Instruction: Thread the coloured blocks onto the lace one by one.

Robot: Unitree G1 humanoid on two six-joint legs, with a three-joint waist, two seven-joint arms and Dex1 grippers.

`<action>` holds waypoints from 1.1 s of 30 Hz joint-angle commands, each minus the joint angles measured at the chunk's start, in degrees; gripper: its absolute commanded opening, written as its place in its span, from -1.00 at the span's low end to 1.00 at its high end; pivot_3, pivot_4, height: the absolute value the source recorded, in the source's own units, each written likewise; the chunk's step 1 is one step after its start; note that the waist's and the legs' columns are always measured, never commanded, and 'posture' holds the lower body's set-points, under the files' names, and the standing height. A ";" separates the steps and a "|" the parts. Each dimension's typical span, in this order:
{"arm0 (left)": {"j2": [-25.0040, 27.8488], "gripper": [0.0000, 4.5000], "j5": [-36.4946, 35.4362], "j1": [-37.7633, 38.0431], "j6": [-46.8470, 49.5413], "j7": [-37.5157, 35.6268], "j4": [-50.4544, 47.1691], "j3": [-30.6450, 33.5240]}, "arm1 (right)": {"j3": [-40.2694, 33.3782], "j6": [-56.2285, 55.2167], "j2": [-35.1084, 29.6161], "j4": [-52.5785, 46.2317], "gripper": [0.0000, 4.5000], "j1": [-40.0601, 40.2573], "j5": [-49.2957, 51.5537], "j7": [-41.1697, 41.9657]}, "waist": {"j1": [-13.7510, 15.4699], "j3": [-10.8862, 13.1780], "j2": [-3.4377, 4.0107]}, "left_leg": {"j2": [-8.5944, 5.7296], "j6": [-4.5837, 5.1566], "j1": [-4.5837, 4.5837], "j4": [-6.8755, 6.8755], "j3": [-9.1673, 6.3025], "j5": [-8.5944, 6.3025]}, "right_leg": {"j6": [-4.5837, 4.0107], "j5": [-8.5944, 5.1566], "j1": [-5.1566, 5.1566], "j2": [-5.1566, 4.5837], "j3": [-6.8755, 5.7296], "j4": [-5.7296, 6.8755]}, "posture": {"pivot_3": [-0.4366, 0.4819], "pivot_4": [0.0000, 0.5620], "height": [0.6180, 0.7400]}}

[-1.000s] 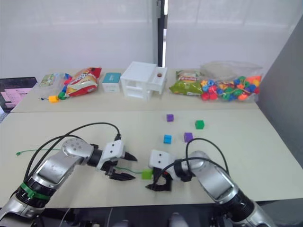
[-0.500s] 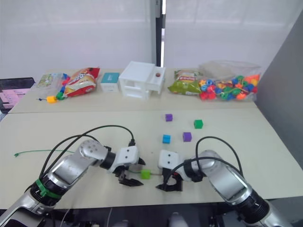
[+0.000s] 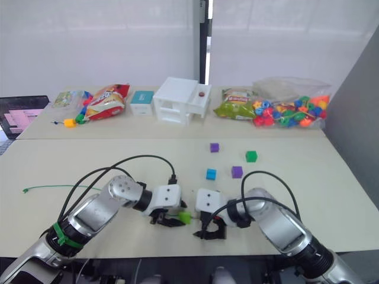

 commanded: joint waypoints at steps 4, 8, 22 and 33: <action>1.19 -0.42 0.75 0.15 -0.46 -2.01 0.37 -1.30 | 0.60 -0.18 0.15 1.61 0.64 -0.22 -1.55 -1.28 | -0.25 0.00 0.00 | 0.00 0.00 0.00 0.00 0.00 0.00 | 0.00 0.00 0.00 0.00 0.00 0.00 | -0.05 -0.47 1.00; 1.41 -0.42 0.78 0.16 -0.53 -2.36 0.23 -1.44 | 0.81 -0.30 -0.10 2.65 0.04 -0.52 -2.62 -1.99 | -0.60 0.00 0.00 | 0.00 0.00 0.02 0.00 0.00 0.00 | 0.00 0.00 0.03 0.00 0.00 0.00 | -0.05 -0.47 1.00; 5.69 -0.42 1.67 0.94 -3.34 -4.62 0.96 -0.54 | 1.43 -2.75 -1.54 3.98 -1.00 -1.86 -3.13 -1.02 | -0.93 0.00 0.00 | 0.01 0.00 0.03 0.00 0.00 0.00 | 0.00 0.00 0.03 0.00 0.00 0.01 | -0.05 -0.47 1.00; 28.92 -0.42 3.58 5.25 -34.24 -5.65 38.84 15.40 | 0.23 -2.49 -0.83 0.88 -1.00 -2.07 -1.61 -0.47 | -2.37 0.00 0.09 | 0.14 0.02 0.45 -0.25 0.05 0.01 | -0.15 -0.11 0.00 0.12 0.00 0.34 | -0.05 -0.47 1.00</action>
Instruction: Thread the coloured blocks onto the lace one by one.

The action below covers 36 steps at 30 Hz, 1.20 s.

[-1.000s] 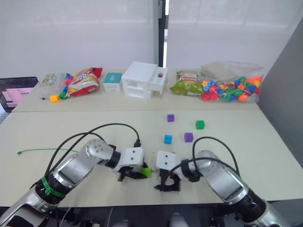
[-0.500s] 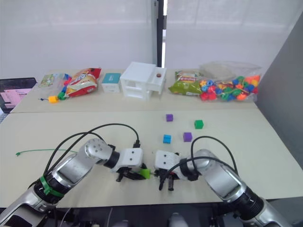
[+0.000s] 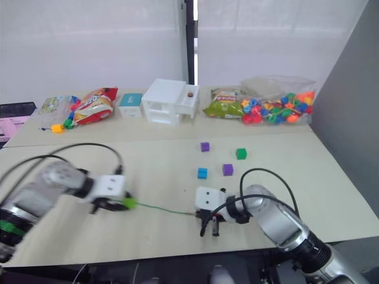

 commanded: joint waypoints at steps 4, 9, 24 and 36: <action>5.34 -0.42 2.64 2.44 -11.87 0.27 21.30 5.50 | -1.34 -0.31 -0.14 -1.04 -1.00 -0.06 0.10 0.12 | -0.18 0.01 0.02 | 0.01 0.00 -0.03 0.00 0.04 0.00 | -0.01 0.00 -0.11 0.00 0.00 0.06 | -0.05 -0.47 1.00; 7.26 -0.42 5.67 4.82 -19.24 3.70 33.05 7.00 | -1.26 -1.11 -0.42 -0.35 -1.00 -0.06 -0.15 0.46 | -0.17 0.01 0.04 | 0.00 0.00 -0.04 0.00 0.06 0.00 | -0.01 0.01 -0.12 -0.04 0.00 0.09 | -0.05 -0.47 1.00; 4.91 0.49 -1.83 0.81 -10.77 -5.35 28.74 14.19 | -0.91 -0.52 0.69 -0.98 -1.00 -0.92 -0.04 0.31 | 0.04 0.05 0.10 | -0.01 0.00 -0.25 0.03 0.04 0.00 | 0.00 0.01 -0.20 -0.05 -0.01 0.09 | -0.05 -0.47 1.00; -0.25 0.98 -21.11 1.72 20.15 -8.48 -11.24 19.20 | 0.38 3.84 4.11 -2.01 -1.00 -3.63 -0.33 -0.82 | 0.49 0.19 -0.19 | -0.07 -0.01 -0.49 0.13 -0.08 -0.01 | 0.01 0.01 -0.28 -0.15 -0.12 0.09 | -0.05 -0.47 1.00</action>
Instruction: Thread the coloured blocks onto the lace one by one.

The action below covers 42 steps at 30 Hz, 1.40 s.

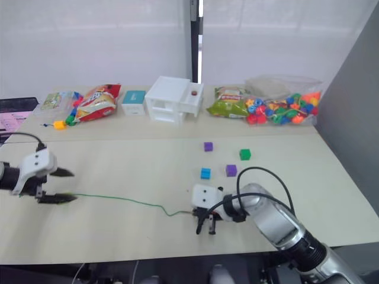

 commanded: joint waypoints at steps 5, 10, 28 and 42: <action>-14.03 0.98 -7.82 4.71 13.87 9.71 -27.88 -5.64 | 1.33 2.76 2.52 -0.99 -1.00 -3.37 -1.51 -1.99 | -0.17 0.03 -0.01 | 0.01 0.00 -0.01 -0.01 0.00 0.00 | 0.00 0.01 -0.03 0.03 0.01 0.00 | -0.05 -0.47 1.00; -24.86 0.98 0.53 4.61 6.50 15.01 -26.75 -16.11 | 2.55 5.40 3.41 -2.09 -1.00 -4.49 -1.91 -2.66 | 0.06 0.03 -0.02 | -0.02 0.00 -0.01 0.04 -0.01 0.00 | -0.01 0.02 0.00 0.00 0.02 -0.02 | -0.05 -0.47 1.00; -31.40 -0.42 7.34 1.88 1.13 16.04 -17.91 -21.40 | 4.02 7.56 3.46 -1.94 -1.00 -5.58 -2.79 -3.50 | 0.99 0.02 -0.04 | -0.05 0.00 0.00 0.07 -0.01 0.00 | -0.01 0.02 0.03 -0.01 0.03 -0.06 | -0.05 -0.47 1.00; -32.15 -0.98 5.15 1.81 4.58 15.36 -21.06 -20.33 | 5.28 7.42 2.33 -2.13 -1.00 -4.34 -3.21 -3.17 | 1.01 0.02 -0.04 | -0.05 0.00 0.00 0.07 -0.01 0.00 | -0.01 0.02 0.04 -0.01 0.03 -0.06 | -0.05 -0.47 1.00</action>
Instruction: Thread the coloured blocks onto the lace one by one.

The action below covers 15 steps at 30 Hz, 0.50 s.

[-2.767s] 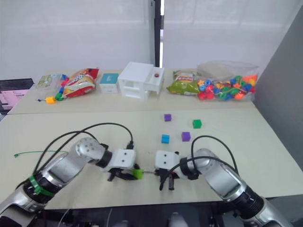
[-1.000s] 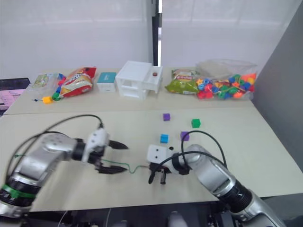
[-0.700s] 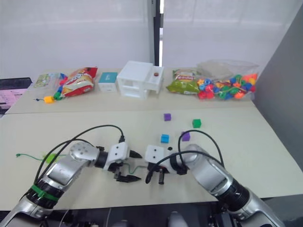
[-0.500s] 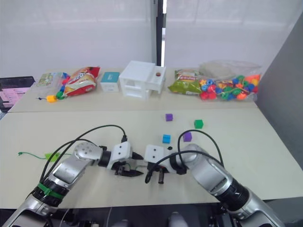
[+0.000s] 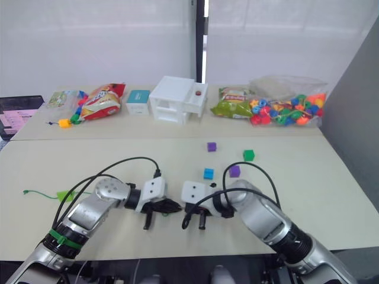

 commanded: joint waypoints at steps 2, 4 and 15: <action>0.39 -1.00 -2.38 -0.75 1.04 -1.03 -3.48 1.68 | -1.51 0.92 -0.07 -3.18 -0.69 2.43 0.46 -1.66 | 0.00 0.00 -0.01 | 0.00 0.00 0.00 0.00 0.00 0.00 | 0.00 0.00 0.00 0.00 0.00 0.00 | -0.05 -0.47 1.00; 0.83 -1.00 -2.60 -0.69 1.69 -1.33 -4.05 1.80 | -4.44 2.13 0.35 -5.38 -0.39 4.59 2.17 -2.90 | 0.07 0.00 0.00 | 0.00 0.00 0.00 -0.01 0.00 0.00 | 0.00 0.00 0.00 -0.01 0.00 0.01 | -0.05 -0.47 1.00; 3.48 -1.00 -3.50 -0.14 1.82 -2.15 -3.96 3.12 | -34.04 18.99 11.32 -23.30 0.99 23.32 10.08 -18.35 | 0.25 0.00 0.00 | 0.00 0.00 0.00 -0.01 -0.03 0.00 | 0.00 0.00 0.03 0.01 0.00 -0.01 | -0.05 -0.47 1.00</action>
